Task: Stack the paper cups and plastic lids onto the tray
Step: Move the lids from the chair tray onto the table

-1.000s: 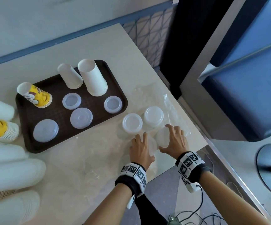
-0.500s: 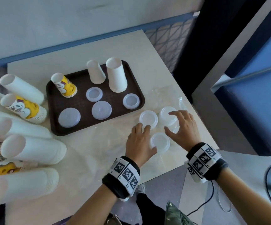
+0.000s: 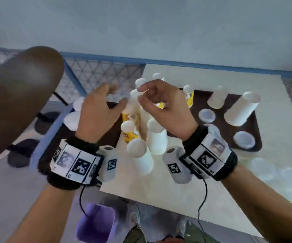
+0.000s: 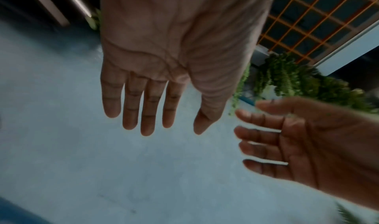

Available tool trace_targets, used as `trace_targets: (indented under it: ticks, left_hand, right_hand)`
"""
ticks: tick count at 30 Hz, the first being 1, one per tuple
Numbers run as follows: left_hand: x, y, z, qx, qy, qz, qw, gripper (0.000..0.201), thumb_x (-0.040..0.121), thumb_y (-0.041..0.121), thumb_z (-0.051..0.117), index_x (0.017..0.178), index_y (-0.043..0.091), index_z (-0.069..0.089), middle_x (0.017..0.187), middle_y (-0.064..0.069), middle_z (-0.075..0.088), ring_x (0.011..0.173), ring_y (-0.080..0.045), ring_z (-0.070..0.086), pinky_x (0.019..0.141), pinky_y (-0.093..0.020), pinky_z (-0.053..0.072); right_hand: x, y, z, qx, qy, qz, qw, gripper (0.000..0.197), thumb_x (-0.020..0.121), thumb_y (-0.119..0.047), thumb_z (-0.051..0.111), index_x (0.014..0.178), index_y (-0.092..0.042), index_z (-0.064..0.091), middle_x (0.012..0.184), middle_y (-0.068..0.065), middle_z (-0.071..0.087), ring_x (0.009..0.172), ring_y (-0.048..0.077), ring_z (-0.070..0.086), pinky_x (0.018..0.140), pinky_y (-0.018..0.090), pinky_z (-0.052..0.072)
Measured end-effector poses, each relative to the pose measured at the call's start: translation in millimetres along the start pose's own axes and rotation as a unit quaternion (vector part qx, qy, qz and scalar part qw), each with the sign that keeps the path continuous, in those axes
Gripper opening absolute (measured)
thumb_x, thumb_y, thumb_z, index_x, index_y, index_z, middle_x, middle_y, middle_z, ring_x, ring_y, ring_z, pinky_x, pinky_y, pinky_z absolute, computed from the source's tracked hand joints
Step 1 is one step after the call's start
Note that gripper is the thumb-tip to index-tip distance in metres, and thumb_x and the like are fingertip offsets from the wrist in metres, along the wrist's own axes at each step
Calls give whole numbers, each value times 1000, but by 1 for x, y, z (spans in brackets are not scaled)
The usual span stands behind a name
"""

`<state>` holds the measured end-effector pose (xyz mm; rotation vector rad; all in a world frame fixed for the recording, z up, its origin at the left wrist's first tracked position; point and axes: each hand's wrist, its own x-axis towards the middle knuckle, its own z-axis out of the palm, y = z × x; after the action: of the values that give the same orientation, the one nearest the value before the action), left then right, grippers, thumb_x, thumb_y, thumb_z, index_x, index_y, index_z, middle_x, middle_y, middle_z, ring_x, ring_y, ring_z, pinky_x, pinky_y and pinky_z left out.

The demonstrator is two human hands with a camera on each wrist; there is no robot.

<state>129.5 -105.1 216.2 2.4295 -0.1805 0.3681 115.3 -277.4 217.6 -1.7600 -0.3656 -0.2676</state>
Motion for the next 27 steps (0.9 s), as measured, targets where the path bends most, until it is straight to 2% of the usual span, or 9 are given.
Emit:
trace_targets:
  ticks: [2,4,6,9,12,14,18,24,27]
  left_hand:
    - [8,-47,-32,37,21,-39,998,39,85,28,66,115,4,58,115,-10,64,107,-25,58,85,-25,39]
    - [14,-97,-56,66,30,-66,995,39,86,24,65,117,1,57,115,-16,64,107,-30,59,87,-35,43]
    - [18,-144,-71,78,31,-111,990,42,87,26,64,120,2,55,115,-17,63,106,-31,59,86,-39,45]
    - [20,-210,-80,86,0,-204,975,43,88,26,60,124,4,51,117,-18,61,107,-34,58,83,-37,43]
    - [18,-274,-67,116,-63,-245,960,51,91,28,55,134,2,42,125,-23,55,115,-39,53,93,-41,40]
    - [15,-310,-51,139,-94,-269,948,59,93,34,50,140,3,33,135,-24,46,122,-40,46,98,-43,37]
    - [18,-358,-18,166,-136,-275,937,70,94,46,42,147,9,15,150,-21,22,136,-40,27,103,-50,34]
    - [62,-386,23,156,-143,-263,941,83,88,57,45,149,14,8,155,-17,9,142,-34,13,111,-46,22]
    - [82,-395,39,135,-145,-281,939,84,87,60,44,149,14,9,156,-15,10,143,-32,12,112,-47,21]
  right_hand:
    - [24,-10,59,40,-45,24,998,7,82,-15,64,88,-15,62,72,3,60,64,9,57,65,18,49]
    - [48,-9,118,52,-82,56,994,4,83,-16,65,83,-19,62,76,13,63,66,22,60,69,35,52]
    - [69,1,171,42,-98,76,991,2,83,-16,64,83,-17,62,72,10,63,70,28,61,73,43,53]
    - [95,35,241,-17,-134,153,979,10,87,-24,58,89,-15,62,72,-2,60,81,25,62,78,39,50]
    - [103,83,290,-114,-166,251,947,23,90,-29,50,103,-14,61,105,9,66,104,29,59,81,29,43]
    - [99,113,310,-142,-183,297,926,26,91,-29,47,109,-15,59,114,10,64,107,29,58,79,28,42]
    - [103,157,330,-184,-174,325,911,33,93,-31,47,120,-15,53,120,12,58,112,29,55,92,34,42]
    - [145,191,347,-222,-143,303,916,43,95,-33,42,134,-13,41,130,18,46,117,34,49,94,35,39]
    - [166,203,353,-225,-134,294,919,48,95,-34,42,138,-12,36,136,18,42,123,34,44,98,37,37]
